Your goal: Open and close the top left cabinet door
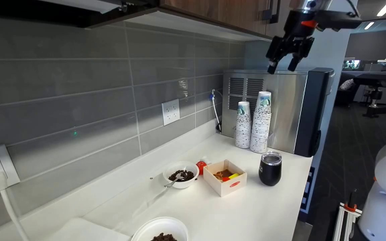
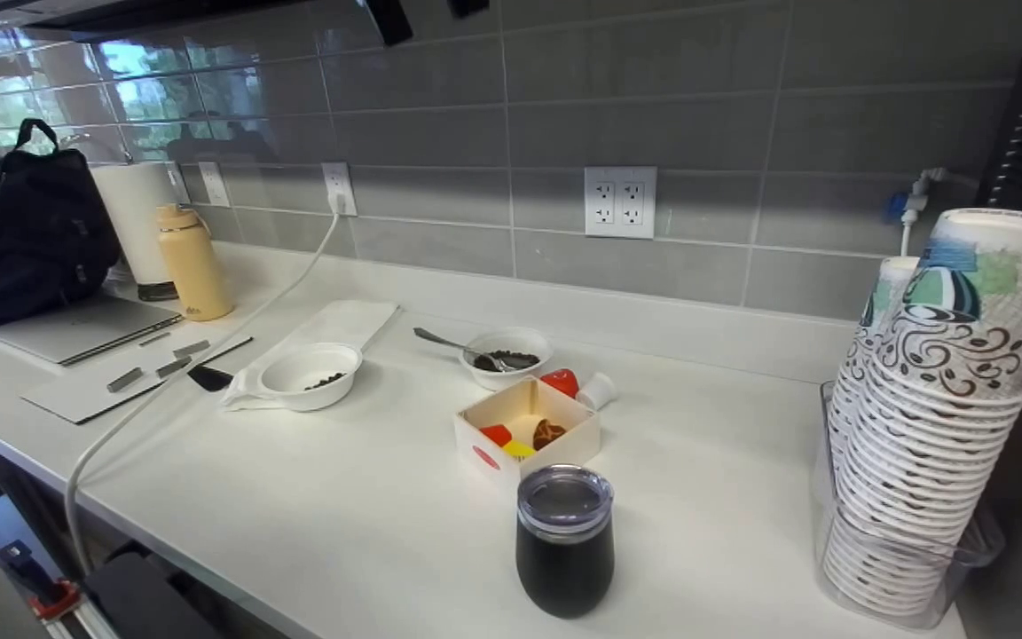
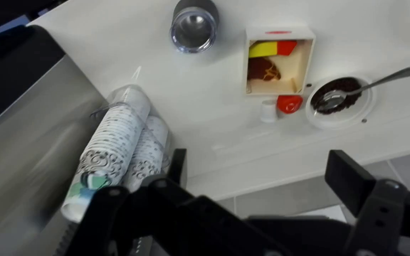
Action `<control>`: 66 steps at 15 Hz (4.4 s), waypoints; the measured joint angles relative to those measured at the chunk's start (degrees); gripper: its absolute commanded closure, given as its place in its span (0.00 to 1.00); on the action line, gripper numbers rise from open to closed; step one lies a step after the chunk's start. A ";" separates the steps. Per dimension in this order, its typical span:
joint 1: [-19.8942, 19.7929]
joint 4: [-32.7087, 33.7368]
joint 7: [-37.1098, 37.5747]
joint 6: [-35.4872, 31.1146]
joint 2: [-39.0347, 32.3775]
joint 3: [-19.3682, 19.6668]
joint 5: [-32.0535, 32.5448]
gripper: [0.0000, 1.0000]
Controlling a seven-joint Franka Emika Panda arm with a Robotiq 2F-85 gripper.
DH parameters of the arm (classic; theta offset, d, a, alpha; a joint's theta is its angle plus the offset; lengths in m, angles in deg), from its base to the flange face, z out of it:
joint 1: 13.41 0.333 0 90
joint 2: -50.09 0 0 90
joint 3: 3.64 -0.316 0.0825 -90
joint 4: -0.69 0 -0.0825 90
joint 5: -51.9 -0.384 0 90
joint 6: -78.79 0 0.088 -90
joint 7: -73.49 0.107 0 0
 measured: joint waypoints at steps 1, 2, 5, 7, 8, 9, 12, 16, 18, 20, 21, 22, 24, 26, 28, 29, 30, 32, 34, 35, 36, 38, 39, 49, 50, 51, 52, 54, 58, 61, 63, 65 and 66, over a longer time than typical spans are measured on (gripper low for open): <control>-0.73 1.17 0.03 -0.09 1.57 0.23 0.86 0.00; -1.37 2.56 0.09 -0.37 2.90 0.45 1.63 0.00; -2.84 7.08 0.92 -3.35 4.88 1.23 3.39 0.00; -3.71 9.42 1.82 -8.21 4.58 1.75 4.51 0.00; -4.14 10.06 2.40 -11.47 4.10 1.96 5.18 0.00; -4.70 10.34 3.11 -15.20 3.41 2.06 5.93 0.00; -7.18 10.27 5.67 -28.36 -0.21 1.92 8.09 0.00; -13.29 9.42 9.92 -45.09 -5.55 -0.63 10.25 0.00; -17.69 8.57 11.75 -51.20 -6.83 -3.01 10.53 0.00; -22.48 7.56 12.79 -55.70 -7.10 -5.35 10.55 0.00; -24.86 6.98 13.06 -57.56 -7.10 -6.33 10.55 0.00; -27.15 6.45 13.24 -59.14 -7.12 -7.20 10.55 0.00; -31.19 5.47 13.32 -61.89 -7.36 -8.61 10.47 0.00; -34.34 4.84 13.33 -64.11 -8.24 -10.02 10.21 0.00; -36.79 4.57 13.37 -65.84 -9.57 -11.61 9.89 0.00; -37.76 4.56 13.39 -66.57 -10.35 -12.42 9.51 0.00; -38.46 4.56 13.40 -67.17 -11.12 -13.16 8.95 0.00; -39.28 4.66 13.40 -67.89 -12.57 -14.38 7.58 0.00; -39.91 5.06 13.40 -68.25 -14.01 -15.34 6.25 0.00; -40.20 5.42 13.40 -68.41 -14.73 -15.74 5.66 0.00; -40.63 5.85 13.41 -68.60 -15.47 -16.15 5.21 0.00; -42.09 6.94 13.56 -69.11 -16.92 -17.08 4.55 0.00; -43.19 7.60 13.76 -69.28 -17.65 -17.63 4.49 0.00; -51.19 11.29 15.44 -69.71 -20.96 -22.05 4.43 0.00; -51.18 11.28 15.44 -69.71 -20.93 -22.04 4.42 0.00; -51.10 11.23 15.44 -69.69 -20.88 -21.94 4.41 0.00; -50.95 11.18 15.43 -69.66 -20.85 -21.77 4.41 0.00; -50.09 10.99 15.17 -69.32 -20.65 -20.92 4.40 0.00; -45.97 9.48 12.85 -66.15 -18.33 -16.16 4.40 0.00; -42.37 7.40 10.40 -62.61 -14.74 -11.40 4.40 0.00; -40.80 6.01 9.01 -59.86 -11.83 -8.77 4.42 0.00; -39.67 4.72 7.67 -57.09 -8.83 -6.51 4.47 0.00; -39.30 4.06 7.12 -55.84 -7.26 -5.54 4.51 0.00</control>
